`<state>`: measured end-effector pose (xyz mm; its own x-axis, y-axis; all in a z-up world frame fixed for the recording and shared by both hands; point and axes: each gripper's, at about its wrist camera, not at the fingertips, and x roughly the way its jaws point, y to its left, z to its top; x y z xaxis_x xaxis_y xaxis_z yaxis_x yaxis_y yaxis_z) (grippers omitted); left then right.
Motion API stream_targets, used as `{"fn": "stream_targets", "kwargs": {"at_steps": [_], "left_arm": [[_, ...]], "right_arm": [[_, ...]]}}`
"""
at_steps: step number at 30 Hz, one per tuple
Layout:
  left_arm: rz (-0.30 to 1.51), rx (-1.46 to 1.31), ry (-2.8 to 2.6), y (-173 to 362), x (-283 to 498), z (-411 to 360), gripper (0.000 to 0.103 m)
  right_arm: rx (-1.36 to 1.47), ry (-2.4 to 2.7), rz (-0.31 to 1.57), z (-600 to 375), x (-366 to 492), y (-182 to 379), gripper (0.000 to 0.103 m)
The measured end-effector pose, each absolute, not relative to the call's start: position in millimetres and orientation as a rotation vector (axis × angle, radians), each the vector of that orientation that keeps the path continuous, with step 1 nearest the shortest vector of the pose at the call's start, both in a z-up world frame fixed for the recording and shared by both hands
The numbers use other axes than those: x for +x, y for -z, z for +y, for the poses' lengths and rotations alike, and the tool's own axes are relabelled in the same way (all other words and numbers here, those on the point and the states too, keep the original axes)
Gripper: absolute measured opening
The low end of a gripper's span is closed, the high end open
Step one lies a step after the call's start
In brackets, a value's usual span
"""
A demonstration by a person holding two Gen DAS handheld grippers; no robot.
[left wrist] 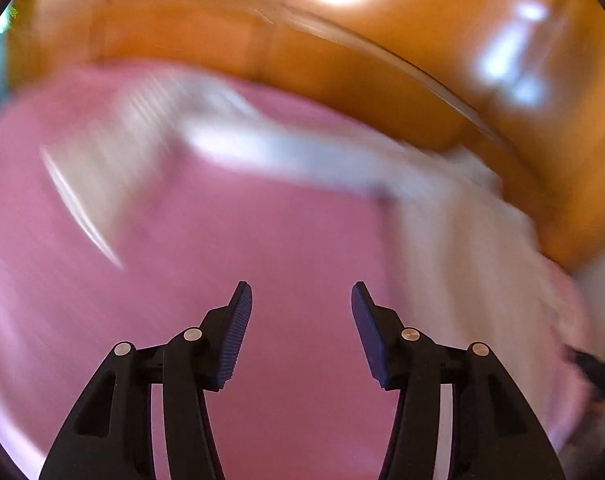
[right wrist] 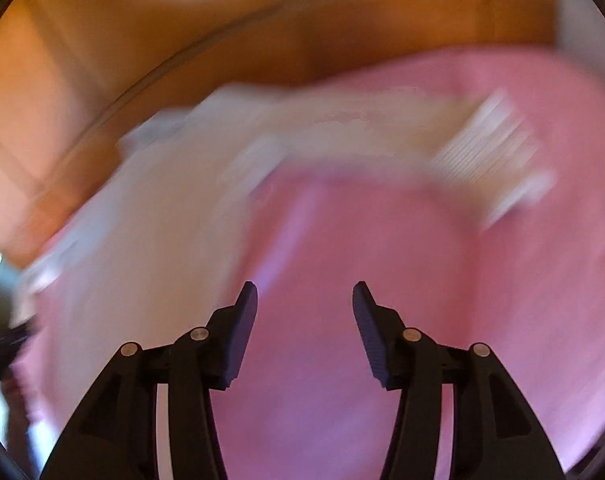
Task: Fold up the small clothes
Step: 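Lift the sweater with both grippers and shake it out over the bed, then lower the sweater flat onto the bedspread and open both grippers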
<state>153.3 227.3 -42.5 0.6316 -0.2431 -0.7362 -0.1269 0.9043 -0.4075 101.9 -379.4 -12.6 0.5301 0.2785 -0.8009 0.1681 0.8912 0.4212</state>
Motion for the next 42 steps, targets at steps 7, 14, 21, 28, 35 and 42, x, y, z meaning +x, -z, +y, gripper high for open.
{"fn": "stream_targets", "kwargs": {"at_steps": [7, 14, 21, 28, 35, 42], "left_arm": [[0.948, -0.66, 0.359, 79.3, 101.7, 149.9, 0.051], [0.956, -0.633, 0.326, 77.3, 100.4, 116.2, 0.005], [0.809, -0.562, 0.343, -28.4, 65.7, 159.8, 0.004], [0.858, -0.453, 0.375, -62.6, 10.5, 166.0, 0.004], [0.903, -0.532, 0.19, 6.1, -14.5, 189.7, 0.054], [0.946, -0.613, 0.222, 46.2, -1.8, 180.0, 0.054]], "right_arm": [[0.601, -0.309, 1.084, -298.9, 49.4, 40.6, 0.047], [0.492, -0.309, 1.035, -286.0, 42.9, 29.1, 0.007], [0.381, -0.296, 0.781, -312.5, 5.9, -80.8, 0.006], [0.357, -0.271, 0.796, -337.3, -52.7, -91.1, 0.005], [0.489, -0.188, 0.974, -342.5, -64.1, -2.5, 0.023], [0.524, -0.116, 0.967, -363.7, -37.5, 22.4, 0.05]]}}
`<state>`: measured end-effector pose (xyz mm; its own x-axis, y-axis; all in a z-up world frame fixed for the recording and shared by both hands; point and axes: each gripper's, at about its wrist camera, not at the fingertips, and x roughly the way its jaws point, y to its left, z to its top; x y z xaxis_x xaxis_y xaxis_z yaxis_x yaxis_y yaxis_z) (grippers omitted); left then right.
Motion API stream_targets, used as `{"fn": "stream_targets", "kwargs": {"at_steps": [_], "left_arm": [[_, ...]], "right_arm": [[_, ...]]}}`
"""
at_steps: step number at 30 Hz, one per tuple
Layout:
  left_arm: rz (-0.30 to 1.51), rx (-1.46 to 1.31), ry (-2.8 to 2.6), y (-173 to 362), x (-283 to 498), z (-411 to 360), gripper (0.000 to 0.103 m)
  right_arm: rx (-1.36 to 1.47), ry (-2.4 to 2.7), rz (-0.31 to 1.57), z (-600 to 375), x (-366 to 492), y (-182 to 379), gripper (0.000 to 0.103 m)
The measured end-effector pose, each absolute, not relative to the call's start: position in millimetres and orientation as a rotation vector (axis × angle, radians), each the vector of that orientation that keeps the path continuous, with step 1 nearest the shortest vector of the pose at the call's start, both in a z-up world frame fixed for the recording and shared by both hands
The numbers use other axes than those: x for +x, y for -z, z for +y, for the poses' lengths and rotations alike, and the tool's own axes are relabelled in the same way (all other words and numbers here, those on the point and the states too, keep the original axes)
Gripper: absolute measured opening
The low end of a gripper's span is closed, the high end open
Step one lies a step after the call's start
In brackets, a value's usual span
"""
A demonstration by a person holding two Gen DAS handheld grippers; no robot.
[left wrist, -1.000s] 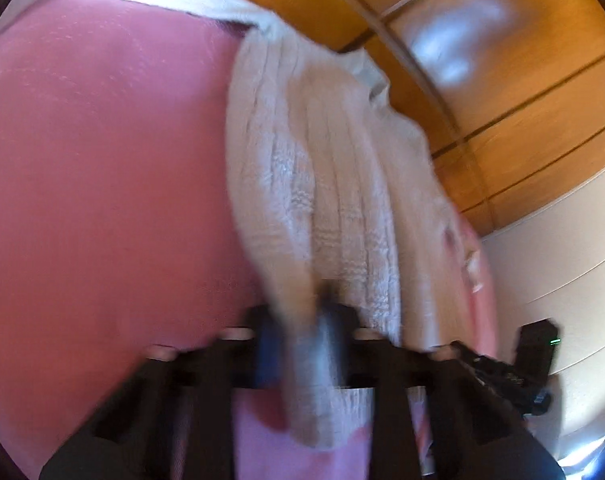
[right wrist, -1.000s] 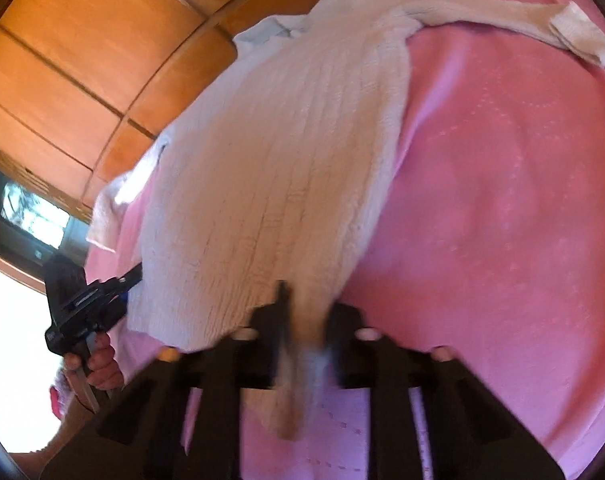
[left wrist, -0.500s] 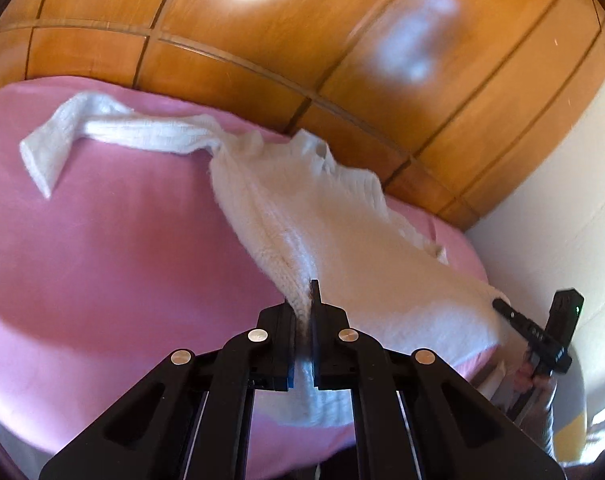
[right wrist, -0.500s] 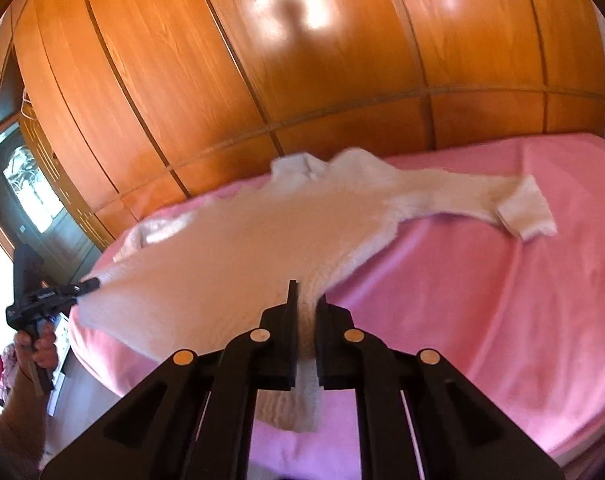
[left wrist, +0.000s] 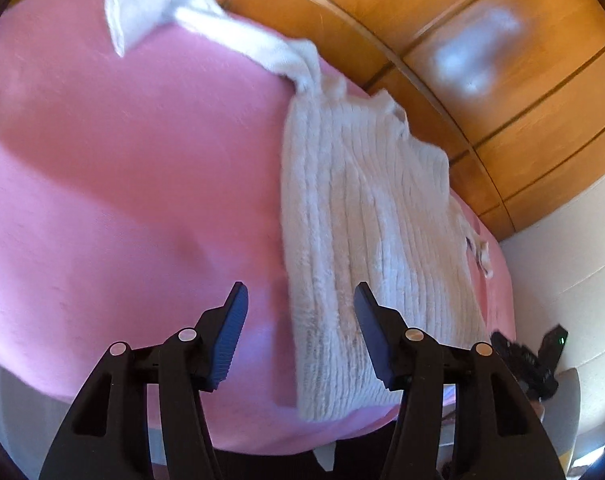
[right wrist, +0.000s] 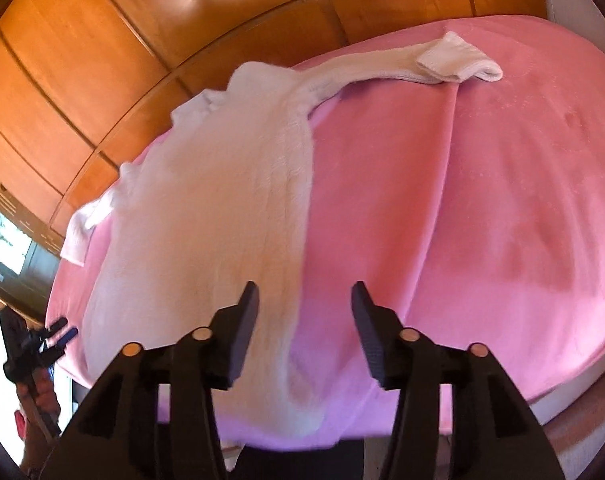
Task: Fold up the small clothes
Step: 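Lower the sweater flat onto the bedspread and open both grippers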
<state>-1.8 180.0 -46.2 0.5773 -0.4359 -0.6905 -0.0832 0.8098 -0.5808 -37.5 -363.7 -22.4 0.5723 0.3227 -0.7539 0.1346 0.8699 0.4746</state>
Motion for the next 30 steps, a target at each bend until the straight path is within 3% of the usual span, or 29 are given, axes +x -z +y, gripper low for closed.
{"fn": "stream_targets", "kwargs": {"at_steps": [4, 5, 6, 7, 8, 9, 15, 19, 24, 26, 27, 28, 30], "left_arm": [[0.935, -0.594, 0.238, 64.4, 16.7, 163.4, 0.054], [0.937, -0.598, 0.241, 68.4, 21.7, 160.0, 0.048], [0.933, -0.597, 0.265, 68.8, 26.0, 155.7, 0.036], [0.945, -0.586, 0.295, 68.8, 30.4, 151.6, 0.009], [0.962, -0.571, 0.306, 65.9, 34.3, 150.2, 0.008], [0.95, -0.577, 0.303, 59.3, 34.9, 152.6, 0.006], [0.857, -0.579, 0.399, -22.0, 11.0, 180.8, 0.004], [0.882, -0.594, 0.42, -46.1, -8.7, 193.5, 0.004], [0.995, -0.571, 0.257, -0.1, 4.0, 194.9, 0.008], [1.007, -0.483, 0.113, 14.1, 12.7, 194.7, 0.022], [1.001, -0.469, 0.099, 15.6, 15.9, 194.7, 0.023], [0.998, -0.471, 0.107, 16.4, 18.7, 194.1, 0.023], [0.993, -0.488, 0.129, 18.7, 26.1, 190.4, 0.023]], "right_arm": [[0.567, -0.153, 0.993, -362.4, -3.7, 44.2, 0.052], [0.572, -0.179, 1.001, -358.9, 1.4, 46.0, 0.052], [0.556, -0.203, 1.007, -352.0, 6.0, 46.2, 0.04], [0.537, -0.229, 1.016, -346.9, 7.5, 45.4, 0.017], [0.516, -0.252, 1.028, -339.2, 10.7, 42.6, 0.008], [0.479, -0.252, 1.027, -334.4, 10.3, 36.6, 0.006], [0.397, -0.318, 0.851, -346.4, -30.6, -58.9, 0.004], [0.387, -0.292, 0.836, -355.6, -54.3, -74.8, 0.004], [0.404, -0.193, 0.987, -364.2, -49.7, -15.2, 0.005], [0.342, -0.127, 1.044, -359.6, -43.5, 3.9, 0.014], [0.313, -0.088, 1.047, -358.9, -41.5, 7.0, 0.036], [0.294, -0.058, 1.038, -359.2, -40.1, 6.5, 0.047], [0.297, -0.057, 0.98, -354.8, -35.0, -3.5, 0.047]]}}
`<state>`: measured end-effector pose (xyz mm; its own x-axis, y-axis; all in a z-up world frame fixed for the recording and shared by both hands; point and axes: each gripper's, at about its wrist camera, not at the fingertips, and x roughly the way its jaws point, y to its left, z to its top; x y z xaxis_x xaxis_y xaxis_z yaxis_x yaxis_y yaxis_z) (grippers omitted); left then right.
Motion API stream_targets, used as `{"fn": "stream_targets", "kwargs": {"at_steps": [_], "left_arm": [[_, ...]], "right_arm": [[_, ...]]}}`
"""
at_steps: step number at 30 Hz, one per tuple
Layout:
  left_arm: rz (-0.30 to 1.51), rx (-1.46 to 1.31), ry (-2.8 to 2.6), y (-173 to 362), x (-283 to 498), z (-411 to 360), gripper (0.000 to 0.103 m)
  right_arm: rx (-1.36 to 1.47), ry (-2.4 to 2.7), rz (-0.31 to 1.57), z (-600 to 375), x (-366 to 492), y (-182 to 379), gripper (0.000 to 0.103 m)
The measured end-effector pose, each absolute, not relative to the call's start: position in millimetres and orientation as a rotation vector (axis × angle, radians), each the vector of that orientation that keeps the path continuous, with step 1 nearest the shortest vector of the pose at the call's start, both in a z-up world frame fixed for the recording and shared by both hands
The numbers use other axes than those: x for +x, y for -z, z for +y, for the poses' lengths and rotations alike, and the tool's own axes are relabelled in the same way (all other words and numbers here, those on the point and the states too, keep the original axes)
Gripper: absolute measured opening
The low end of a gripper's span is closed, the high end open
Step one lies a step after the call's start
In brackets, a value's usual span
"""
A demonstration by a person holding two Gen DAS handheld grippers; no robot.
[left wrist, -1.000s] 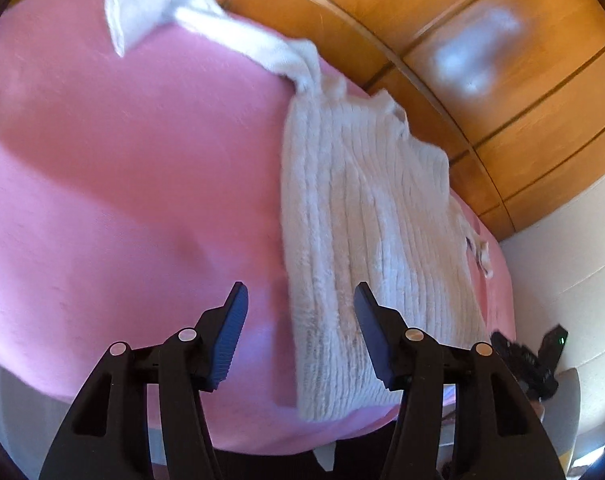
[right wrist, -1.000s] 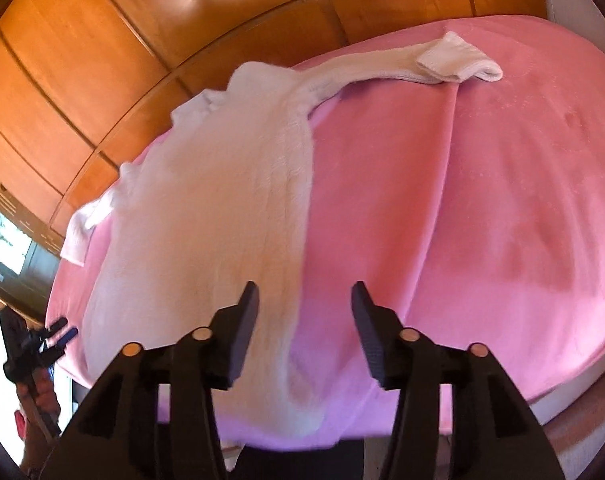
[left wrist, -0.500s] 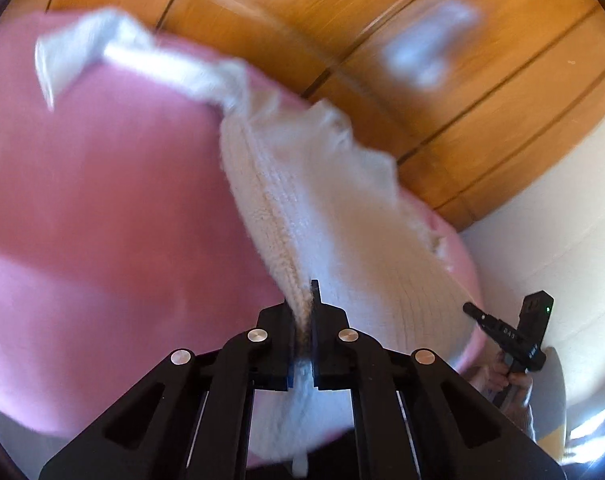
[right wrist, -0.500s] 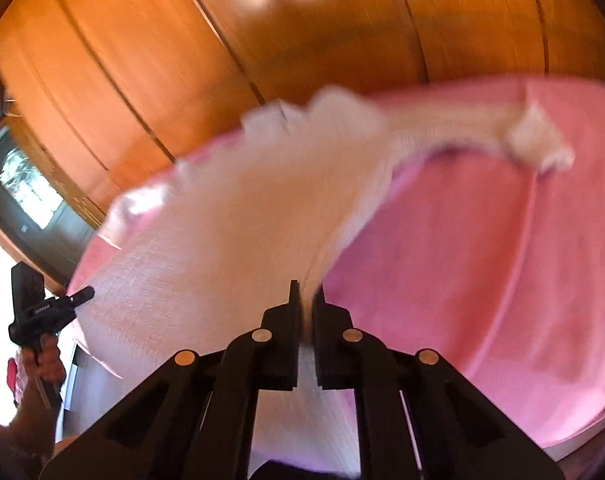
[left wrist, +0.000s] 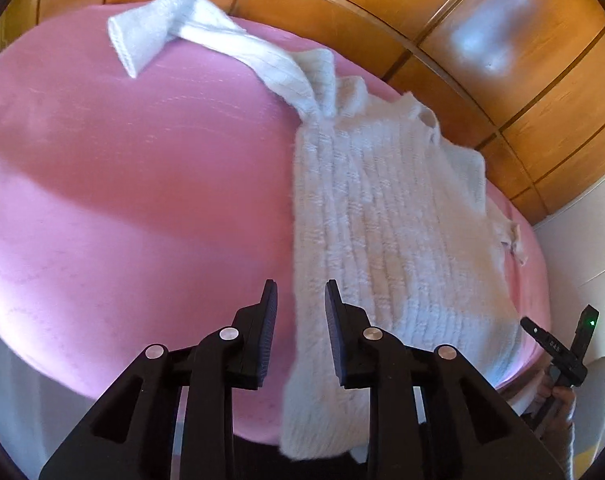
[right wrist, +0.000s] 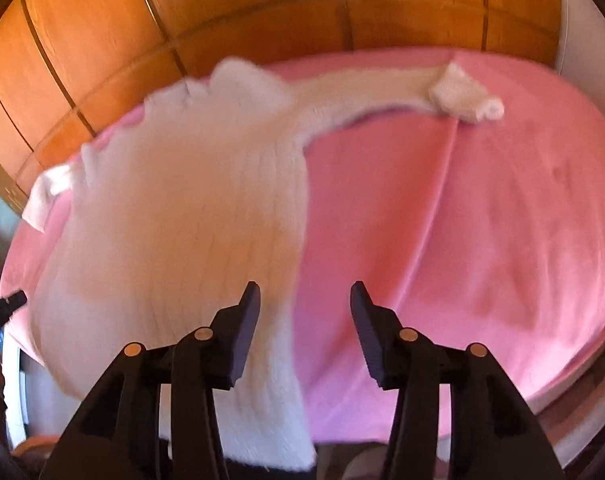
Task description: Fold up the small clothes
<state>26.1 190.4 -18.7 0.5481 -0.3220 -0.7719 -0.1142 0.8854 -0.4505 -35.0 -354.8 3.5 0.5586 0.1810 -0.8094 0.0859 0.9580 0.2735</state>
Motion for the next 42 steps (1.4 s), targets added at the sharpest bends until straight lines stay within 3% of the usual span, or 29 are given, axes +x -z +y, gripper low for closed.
{"fn": "stream_targets", "kwargs": {"at_steps": [4, 7, 12, 13, 16, 21, 24, 31, 33, 34, 35, 42], "left_arm": [[1.001, -0.417, 0.148, 32.5, 37.2, 173.1, 0.033], [1.064, -0.216, 0.051, 54.9, 41.0, 156.1, 0.026], [0.992, -0.283, 0.018, 44.8, 37.0, 189.5, 0.026], [0.98, -0.317, -0.014, 42.1, 39.3, 204.2, 0.029], [0.915, -0.343, -0.195, 28.9, 53.0, 257.6, 0.052], [0.844, -0.279, -0.359, 13.5, 94.5, 309.4, 0.054], [0.83, -0.309, -0.406, 17.9, 130.5, 336.5, 0.069], [0.842, -0.443, -0.393, 49.5, 205.0, 376.4, 0.07], [0.837, -0.468, -0.386, 53.9, 210.0, 383.6, 0.05], [0.829, -0.494, -0.361, 54.2, 210.3, 387.4, 0.012], [0.827, -0.556, -0.313, 51.1, 208.8, 393.2, 0.005], [0.755, -0.59, -0.21, -36.7, 156.9, 412.9, 0.005]], "right_arm": [[0.261, -0.136, 0.907, -315.3, -14.6, -15.4, 0.063], [0.224, -0.206, 0.889, -271.5, 11.8, -9.8, 0.065], [0.094, -0.167, 0.904, -215.2, 60.5, 22.0, 0.068], [0.076, -0.147, 0.93, -208.1, 70.3, 35.8, 0.069], [0.053, -0.114, 0.884, -203.8, 73.4, 52.3, 0.081], [0.081, -0.116, 0.85, -208.5, 68.2, 55.9, 0.083], [0.079, -0.115, 0.848, -207.5, 66.7, 54.4, 0.085], [0.071, -0.118, 0.848, -204.1, 68.6, 54.2, 0.088], [0.077, -0.122, 0.849, -204.8, 69.5, 54.9, 0.089], [0.077, -0.122, 0.85, -204.8, 69.8, 54.9, 0.089], [0.074, -0.121, 0.85, -204.3, 70.0, 55.0, 0.089], [0.071, -0.12, 0.851, -203.7, 70.8, 55.7, 0.089]]}}
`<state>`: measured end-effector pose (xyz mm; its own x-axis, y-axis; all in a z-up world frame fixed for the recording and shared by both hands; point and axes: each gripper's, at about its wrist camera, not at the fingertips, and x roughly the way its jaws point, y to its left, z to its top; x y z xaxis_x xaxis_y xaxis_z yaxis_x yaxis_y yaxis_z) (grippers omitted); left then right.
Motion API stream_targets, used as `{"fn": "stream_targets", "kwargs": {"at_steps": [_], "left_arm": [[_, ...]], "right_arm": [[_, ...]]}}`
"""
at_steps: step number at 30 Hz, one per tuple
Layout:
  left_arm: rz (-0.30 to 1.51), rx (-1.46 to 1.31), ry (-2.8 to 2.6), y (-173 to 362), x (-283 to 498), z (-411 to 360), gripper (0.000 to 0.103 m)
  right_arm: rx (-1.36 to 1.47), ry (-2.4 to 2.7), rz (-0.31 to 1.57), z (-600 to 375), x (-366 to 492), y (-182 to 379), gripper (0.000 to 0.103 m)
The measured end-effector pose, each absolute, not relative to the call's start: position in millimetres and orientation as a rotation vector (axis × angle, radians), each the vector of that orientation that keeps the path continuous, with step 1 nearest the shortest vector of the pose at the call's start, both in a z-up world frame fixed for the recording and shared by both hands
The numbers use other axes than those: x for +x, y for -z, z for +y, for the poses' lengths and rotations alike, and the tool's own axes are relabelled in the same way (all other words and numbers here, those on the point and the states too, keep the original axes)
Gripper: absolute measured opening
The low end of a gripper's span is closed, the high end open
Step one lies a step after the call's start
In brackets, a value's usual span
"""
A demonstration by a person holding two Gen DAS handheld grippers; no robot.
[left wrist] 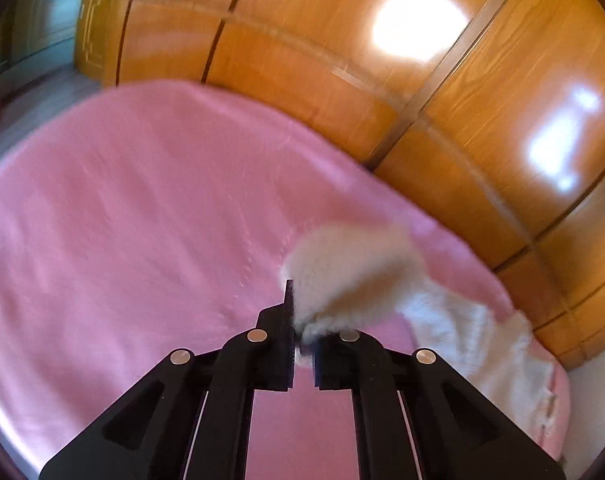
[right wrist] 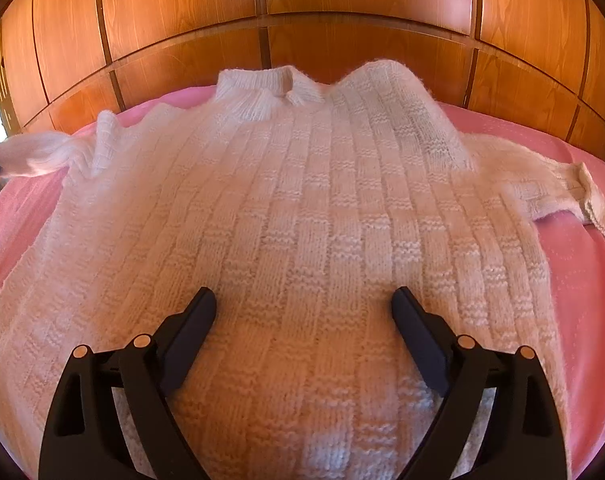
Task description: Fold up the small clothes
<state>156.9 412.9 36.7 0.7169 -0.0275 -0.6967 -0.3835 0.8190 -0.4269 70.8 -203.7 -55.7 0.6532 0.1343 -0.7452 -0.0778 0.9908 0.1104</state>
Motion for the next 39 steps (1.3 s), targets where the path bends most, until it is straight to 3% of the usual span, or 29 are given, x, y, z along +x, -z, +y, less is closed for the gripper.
{"fn": "stream_targets", "kwargs": {"at_steps": [6, 16, 18, 20, 24, 29, 31, 32, 35, 39], "left_arm": [[0.775, -0.545, -0.381, -87.8, 120.4, 456.8, 0.005], [1.103, -0.444, -0.727, 39.4, 124.7, 481.4, 0.006], [1.089, -0.353, -0.796, 39.5, 129.5, 461.9, 0.012], [1.04, -0.303, -0.809, 25.5, 128.3, 443.3, 0.028], [0.836, -0.232, -0.676, -14.3, 120.3, 365.7, 0.052], [0.776, -0.297, -0.228, -20.5, 107.3, 213.0, 0.053], [0.801, -0.265, -0.063, -9.3, 104.1, 140.1, 0.053], [0.811, -0.242, -0.007, -4.9, 100.9, 114.3, 0.053], [0.835, -0.137, 0.127, 15.4, 91.9, 32.8, 0.053], [0.884, -0.068, 0.151, 47.9, 95.6, 8.1, 0.053]], "right_arm": [[0.07, -0.121, 0.85, -203.8, 70.4, 55.6, 0.089], [0.069, -0.122, 0.849, -205.6, 71.5, 55.7, 0.089], [0.068, -0.121, 0.849, -205.7, 72.1, 55.9, 0.089], [0.07, -0.123, 0.849, -206.8, 72.6, 56.1, 0.089], [0.073, -0.124, 0.85, -206.9, 73.3, 56.0, 0.09], [0.128, -0.165, 0.888, -217.2, 76.6, 49.5, 0.088], [0.215, -0.189, 0.907, -238.3, 78.8, 40.1, 0.063], [0.31, -0.185, 0.902, -263.7, 78.9, 32.0, 0.057], [0.426, -0.056, 0.828, -330.9, 69.8, 14.0, 0.056], [0.348, 0.199, 0.812, -422.2, 70.3, 11.7, 0.053]]}}
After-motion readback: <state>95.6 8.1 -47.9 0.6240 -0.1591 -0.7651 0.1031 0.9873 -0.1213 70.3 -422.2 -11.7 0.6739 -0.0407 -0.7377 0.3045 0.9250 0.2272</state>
